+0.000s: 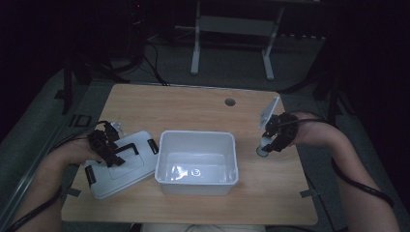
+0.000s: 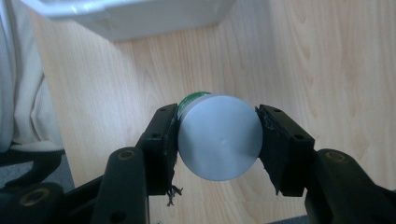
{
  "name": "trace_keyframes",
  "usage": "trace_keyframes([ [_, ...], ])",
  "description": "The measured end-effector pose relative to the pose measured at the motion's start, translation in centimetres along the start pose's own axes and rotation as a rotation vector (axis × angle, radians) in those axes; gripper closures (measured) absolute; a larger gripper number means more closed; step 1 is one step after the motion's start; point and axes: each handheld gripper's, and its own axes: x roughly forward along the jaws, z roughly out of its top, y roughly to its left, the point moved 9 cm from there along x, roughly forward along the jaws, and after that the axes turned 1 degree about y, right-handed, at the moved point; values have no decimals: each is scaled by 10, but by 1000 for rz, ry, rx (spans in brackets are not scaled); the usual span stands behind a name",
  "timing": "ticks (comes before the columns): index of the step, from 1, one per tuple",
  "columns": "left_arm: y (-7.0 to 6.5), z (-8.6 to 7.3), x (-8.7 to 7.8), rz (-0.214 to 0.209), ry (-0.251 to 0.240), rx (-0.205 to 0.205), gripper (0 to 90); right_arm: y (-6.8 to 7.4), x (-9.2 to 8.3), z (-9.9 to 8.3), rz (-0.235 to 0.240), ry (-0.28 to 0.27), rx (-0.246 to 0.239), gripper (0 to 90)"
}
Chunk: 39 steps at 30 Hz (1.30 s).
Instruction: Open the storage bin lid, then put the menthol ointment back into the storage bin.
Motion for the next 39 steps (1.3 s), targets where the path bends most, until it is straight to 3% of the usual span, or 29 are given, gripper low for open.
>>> trace_keyframes([
  [1,0,0,0,2,0,1,269,3,-7,11,-4,-17,-24,498],
  [9,0,0,-2,8,-7,0,269,11,-19,42,2,-65,-72,498],
  [14,0,-3,0,11,10,1,269,18,-22,64,8,-73,-113,498],
  [24,2,-6,-4,17,-6,-5,269,26,-20,96,10,-84,-168,498],
  [28,1,-5,-2,16,4,1,269,31,-9,111,26,-90,-188,498],
  [39,1,-4,-4,21,-2,1,269,37,25,127,51,-64,-209,498],
])
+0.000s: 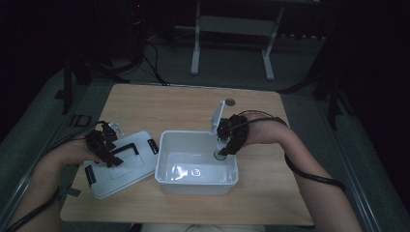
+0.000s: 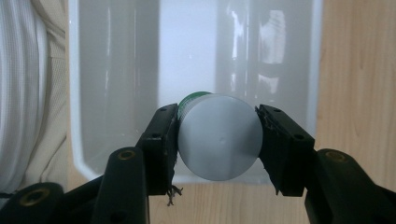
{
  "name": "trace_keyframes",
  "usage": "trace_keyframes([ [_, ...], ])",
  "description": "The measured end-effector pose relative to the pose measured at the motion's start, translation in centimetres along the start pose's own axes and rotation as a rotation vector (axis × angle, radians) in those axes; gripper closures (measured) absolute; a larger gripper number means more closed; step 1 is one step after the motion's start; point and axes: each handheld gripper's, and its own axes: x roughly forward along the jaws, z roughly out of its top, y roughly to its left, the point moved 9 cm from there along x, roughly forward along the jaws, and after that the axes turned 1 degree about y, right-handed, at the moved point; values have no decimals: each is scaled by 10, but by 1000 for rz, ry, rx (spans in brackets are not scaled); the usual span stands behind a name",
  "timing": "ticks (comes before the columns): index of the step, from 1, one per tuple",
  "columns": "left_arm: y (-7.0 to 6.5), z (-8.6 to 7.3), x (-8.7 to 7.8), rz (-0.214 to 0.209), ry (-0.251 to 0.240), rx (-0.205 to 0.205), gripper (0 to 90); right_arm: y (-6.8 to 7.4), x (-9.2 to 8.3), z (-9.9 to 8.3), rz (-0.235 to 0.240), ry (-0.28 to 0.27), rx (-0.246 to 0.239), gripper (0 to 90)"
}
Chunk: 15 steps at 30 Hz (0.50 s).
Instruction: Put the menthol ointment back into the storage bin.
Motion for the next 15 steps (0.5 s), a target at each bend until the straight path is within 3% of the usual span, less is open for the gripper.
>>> trace_keyframes([
  [15,2,3,0,24,-8,9,269,2,57,-1,45,79,11,498],
])
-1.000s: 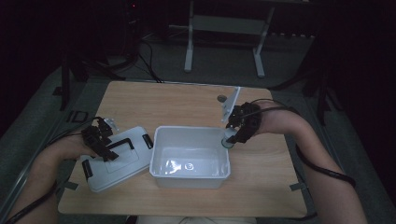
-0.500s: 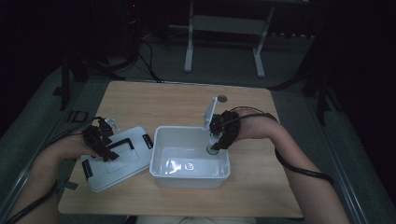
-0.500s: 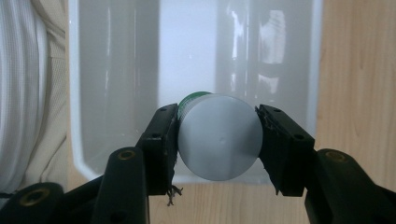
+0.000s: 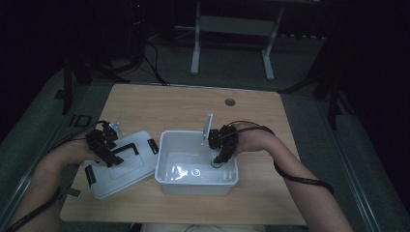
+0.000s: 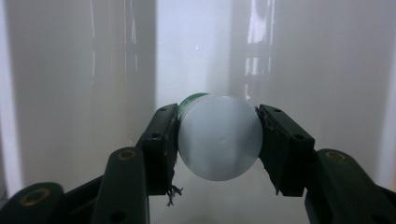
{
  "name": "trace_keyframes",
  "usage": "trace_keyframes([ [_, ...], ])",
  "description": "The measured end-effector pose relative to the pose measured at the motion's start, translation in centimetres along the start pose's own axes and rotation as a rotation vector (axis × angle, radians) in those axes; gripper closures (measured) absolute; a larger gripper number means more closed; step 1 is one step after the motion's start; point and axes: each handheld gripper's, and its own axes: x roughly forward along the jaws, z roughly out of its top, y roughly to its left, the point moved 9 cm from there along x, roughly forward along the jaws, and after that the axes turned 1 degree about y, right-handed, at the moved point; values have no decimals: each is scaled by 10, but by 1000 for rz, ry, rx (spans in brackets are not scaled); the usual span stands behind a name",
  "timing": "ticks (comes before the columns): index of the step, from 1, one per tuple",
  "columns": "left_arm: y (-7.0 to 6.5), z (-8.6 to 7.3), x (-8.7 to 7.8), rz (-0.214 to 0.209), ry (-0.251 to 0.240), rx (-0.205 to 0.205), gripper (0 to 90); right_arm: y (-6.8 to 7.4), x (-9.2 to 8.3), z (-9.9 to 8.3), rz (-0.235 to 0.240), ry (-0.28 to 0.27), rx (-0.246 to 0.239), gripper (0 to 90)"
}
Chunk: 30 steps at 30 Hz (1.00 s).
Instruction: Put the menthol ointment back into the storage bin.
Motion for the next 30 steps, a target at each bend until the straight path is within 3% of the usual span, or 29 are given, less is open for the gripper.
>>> trace_keyframes([
  [30,-2,-4,7,-22,29,-2,269,-10,61,6,-5,108,11,498],
])
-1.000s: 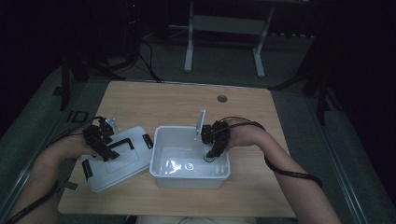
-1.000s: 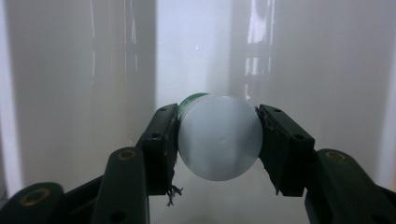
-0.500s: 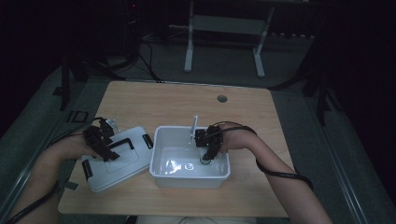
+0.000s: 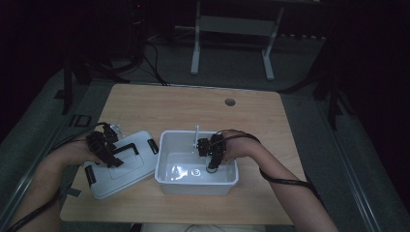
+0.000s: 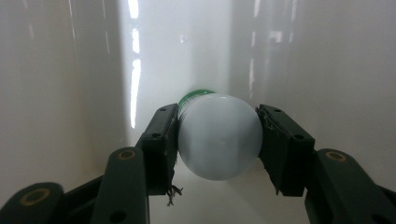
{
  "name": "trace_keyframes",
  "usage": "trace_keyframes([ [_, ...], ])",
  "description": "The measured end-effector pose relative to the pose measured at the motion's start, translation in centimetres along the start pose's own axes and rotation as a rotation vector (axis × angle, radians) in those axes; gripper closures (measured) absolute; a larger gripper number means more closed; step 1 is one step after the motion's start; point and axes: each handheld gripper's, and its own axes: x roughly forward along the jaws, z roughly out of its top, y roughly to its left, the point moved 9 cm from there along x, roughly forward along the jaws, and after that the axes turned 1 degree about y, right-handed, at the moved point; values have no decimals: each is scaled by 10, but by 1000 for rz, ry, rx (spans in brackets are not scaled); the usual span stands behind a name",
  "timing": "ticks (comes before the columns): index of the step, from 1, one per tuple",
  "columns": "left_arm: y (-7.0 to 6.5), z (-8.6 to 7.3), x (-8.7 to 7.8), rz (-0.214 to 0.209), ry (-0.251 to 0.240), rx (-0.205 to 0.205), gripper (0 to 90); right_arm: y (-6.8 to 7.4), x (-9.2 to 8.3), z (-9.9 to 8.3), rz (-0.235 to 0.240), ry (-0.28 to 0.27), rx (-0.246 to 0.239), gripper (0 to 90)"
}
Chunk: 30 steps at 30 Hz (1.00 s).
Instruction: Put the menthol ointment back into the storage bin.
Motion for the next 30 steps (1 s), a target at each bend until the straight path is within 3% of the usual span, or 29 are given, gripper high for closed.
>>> trace_keyframes([
  [2,0,0,1,3,1,5,269,4,4,0,24,10,-2,497],
  [10,1,0,-2,9,-16,2,269,6,3,1,37,17,8,489],
  [12,1,0,-2,10,-13,2,269,6,2,-1,26,29,-10,478],
  [15,1,1,0,12,-13,1,270,10,-3,0,58,5,-12,428],
  [25,1,3,0,21,-19,-8,270,8,-30,-4,20,-73,-20,371],
  [30,2,3,3,25,-3,3,273,5,-51,-8,-7,-133,0,258],
])
